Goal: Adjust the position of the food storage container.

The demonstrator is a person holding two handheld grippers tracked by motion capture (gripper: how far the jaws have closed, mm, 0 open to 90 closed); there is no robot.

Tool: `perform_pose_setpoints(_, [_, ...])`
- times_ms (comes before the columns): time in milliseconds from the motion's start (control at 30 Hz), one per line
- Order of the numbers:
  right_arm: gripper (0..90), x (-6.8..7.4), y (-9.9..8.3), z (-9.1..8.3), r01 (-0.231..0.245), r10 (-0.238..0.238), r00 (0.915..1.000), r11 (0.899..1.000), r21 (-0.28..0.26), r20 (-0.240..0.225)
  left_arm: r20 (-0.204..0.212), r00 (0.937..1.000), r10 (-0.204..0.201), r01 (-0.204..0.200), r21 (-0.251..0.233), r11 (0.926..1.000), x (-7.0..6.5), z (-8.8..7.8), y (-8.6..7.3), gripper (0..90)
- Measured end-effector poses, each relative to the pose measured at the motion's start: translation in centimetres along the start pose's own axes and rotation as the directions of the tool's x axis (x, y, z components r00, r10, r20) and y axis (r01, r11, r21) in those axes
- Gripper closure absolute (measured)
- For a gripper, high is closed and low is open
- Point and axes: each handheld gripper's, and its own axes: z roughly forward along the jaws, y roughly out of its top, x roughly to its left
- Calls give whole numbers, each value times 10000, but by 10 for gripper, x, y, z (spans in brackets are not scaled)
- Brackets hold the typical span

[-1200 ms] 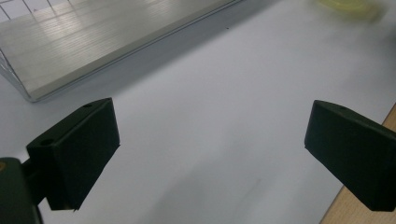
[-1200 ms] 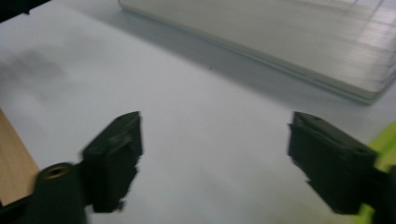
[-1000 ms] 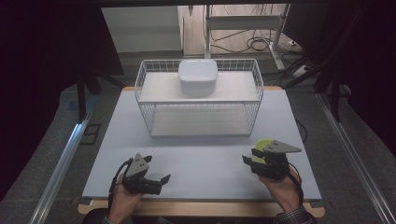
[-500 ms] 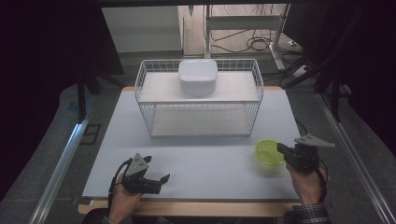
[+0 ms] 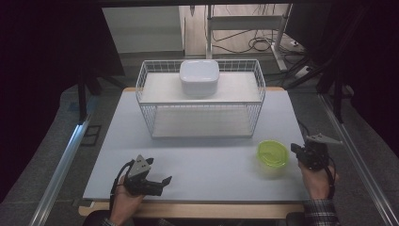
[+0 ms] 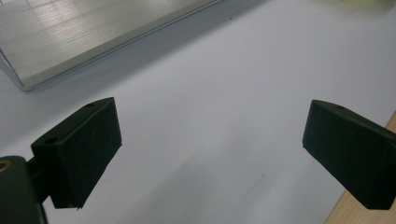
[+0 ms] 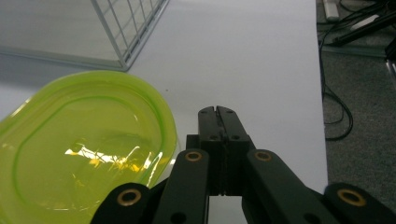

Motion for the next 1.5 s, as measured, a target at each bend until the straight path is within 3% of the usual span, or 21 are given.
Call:
perform_pose_setpoints(133, [898,3,-1,8,71,-67,9999,9996,257,-149,18,10000,67,-67,41,10000,-1,1,0,40])
perform_pose_setpoints(633, [898,15,0,13,-177,203,9978,9990,403,-638,29,9999,147,-147,43,9999,-2,2,0,42])
perform_pose_setpoints(1000, [897,42,2,16,39,48,9910,9979,642,-1336,68,9998,182,-183,90,9998,-3,2,1,43])
perform_pose_setpoints(1400, [897,83,5,25,464,-296,9751,9964,716,-2199,136,9996,246,-248,149,9996,-5,4,1,43])
perform_pose_setpoints(1500, [897,88,5,27,492,-315,9721,9963,707,-2323,155,9995,282,-285,183,9994,-6,4,1,44])
